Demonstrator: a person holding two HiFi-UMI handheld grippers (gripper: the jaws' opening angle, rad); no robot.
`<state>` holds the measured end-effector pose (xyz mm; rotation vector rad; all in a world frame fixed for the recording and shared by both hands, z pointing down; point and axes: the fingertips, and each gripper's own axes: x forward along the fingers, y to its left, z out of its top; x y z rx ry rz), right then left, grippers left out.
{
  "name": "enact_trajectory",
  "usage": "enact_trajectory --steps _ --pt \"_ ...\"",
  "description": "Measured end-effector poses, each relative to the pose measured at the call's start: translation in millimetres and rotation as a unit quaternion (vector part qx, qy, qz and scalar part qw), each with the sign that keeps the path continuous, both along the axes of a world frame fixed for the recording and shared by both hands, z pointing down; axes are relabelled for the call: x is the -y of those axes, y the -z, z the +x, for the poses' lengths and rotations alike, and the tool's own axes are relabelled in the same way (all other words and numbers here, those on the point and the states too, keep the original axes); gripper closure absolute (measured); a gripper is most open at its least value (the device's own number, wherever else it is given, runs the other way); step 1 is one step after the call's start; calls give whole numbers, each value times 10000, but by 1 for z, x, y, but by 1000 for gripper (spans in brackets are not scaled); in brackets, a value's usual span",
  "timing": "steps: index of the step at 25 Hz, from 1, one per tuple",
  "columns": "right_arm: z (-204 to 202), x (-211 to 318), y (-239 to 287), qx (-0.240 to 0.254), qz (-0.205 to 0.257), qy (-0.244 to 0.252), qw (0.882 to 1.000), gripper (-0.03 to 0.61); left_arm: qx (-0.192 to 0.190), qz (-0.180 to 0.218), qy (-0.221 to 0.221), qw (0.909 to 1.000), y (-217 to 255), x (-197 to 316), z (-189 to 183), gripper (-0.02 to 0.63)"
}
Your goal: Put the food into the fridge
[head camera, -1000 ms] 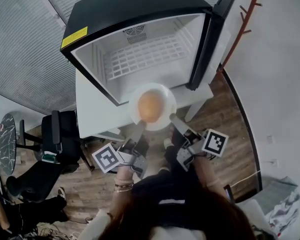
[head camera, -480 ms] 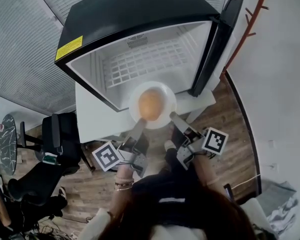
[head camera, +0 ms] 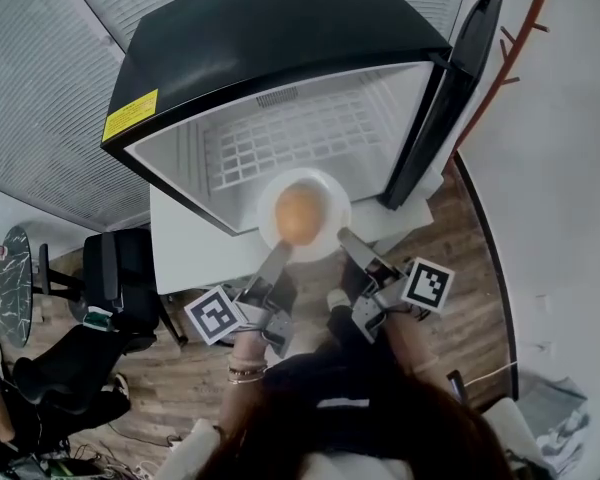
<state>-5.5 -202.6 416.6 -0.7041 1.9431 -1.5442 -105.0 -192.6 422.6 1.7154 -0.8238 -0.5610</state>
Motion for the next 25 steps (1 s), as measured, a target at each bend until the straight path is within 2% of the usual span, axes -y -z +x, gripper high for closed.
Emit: enact_trajectory --steps 25 --pt "9 65 -15 0 -188 201 9996 572 -47 -187 247 9995 -18 60 9 591"
